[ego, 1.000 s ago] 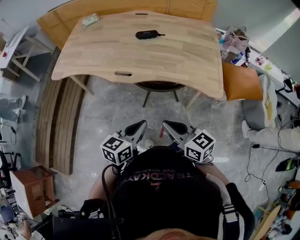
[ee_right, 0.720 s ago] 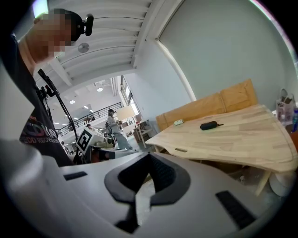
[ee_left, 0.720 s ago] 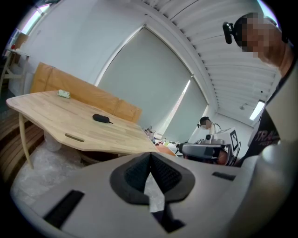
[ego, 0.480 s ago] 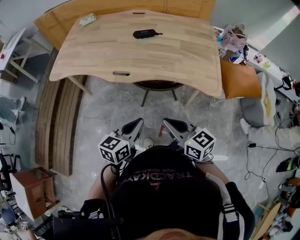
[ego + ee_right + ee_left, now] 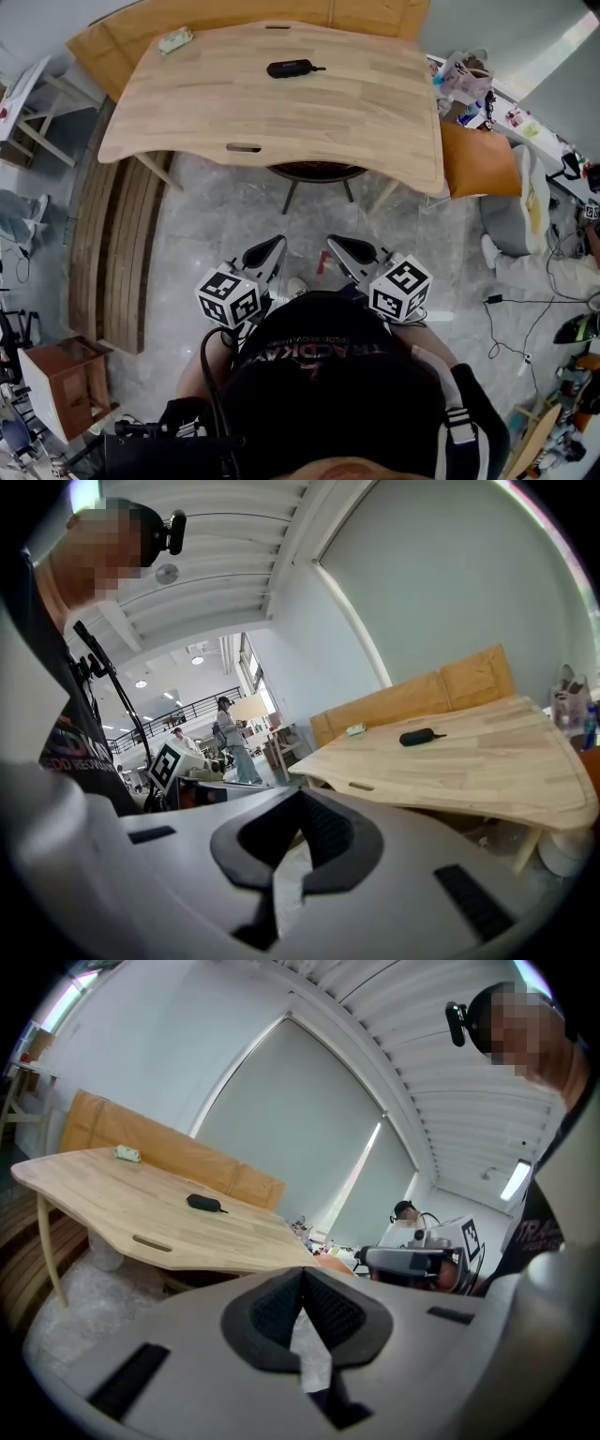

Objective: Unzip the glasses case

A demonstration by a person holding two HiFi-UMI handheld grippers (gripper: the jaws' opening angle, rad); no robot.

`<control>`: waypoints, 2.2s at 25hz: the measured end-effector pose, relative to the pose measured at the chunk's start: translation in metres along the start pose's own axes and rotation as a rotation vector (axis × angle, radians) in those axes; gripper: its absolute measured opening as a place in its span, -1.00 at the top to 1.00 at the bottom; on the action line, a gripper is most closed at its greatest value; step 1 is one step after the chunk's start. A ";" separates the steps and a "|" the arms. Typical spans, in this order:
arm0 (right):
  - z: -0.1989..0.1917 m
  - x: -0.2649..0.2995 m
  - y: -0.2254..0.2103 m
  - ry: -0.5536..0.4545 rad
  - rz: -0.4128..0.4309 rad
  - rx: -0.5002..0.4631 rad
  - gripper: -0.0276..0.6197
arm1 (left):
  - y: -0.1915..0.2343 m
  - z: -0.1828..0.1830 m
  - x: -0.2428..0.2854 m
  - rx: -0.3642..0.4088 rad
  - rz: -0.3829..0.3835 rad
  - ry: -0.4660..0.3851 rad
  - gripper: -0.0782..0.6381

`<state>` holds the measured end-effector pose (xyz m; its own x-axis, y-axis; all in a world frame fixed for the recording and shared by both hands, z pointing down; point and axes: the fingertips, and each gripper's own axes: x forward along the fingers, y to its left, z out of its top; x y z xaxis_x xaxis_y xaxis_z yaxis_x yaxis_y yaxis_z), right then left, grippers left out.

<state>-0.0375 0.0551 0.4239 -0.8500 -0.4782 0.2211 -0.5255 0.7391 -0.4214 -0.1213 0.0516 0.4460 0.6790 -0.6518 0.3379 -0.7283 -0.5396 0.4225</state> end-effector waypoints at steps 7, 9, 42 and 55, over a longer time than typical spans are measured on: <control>0.001 0.010 0.003 0.005 0.000 0.006 0.87 | 0.007 0.002 -0.006 -0.004 0.000 -0.001 0.75; 0.002 0.014 0.004 0.007 0.001 0.007 0.87 | 0.009 0.002 -0.008 -0.007 0.001 -0.001 0.75; 0.084 0.067 -0.121 0.044 0.092 -0.035 0.87 | 0.058 0.085 0.103 -0.008 0.119 -0.076 0.75; 0.109 0.083 -0.195 0.059 0.113 -0.027 0.86 | 0.071 0.104 0.156 -0.014 0.169 -0.057 0.75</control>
<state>-0.0018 -0.1805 0.4290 -0.9040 -0.3634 0.2251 -0.4266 0.7995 -0.4228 -0.0772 -0.1439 0.4411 0.5407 -0.7618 0.3569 -0.8297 -0.4129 0.3757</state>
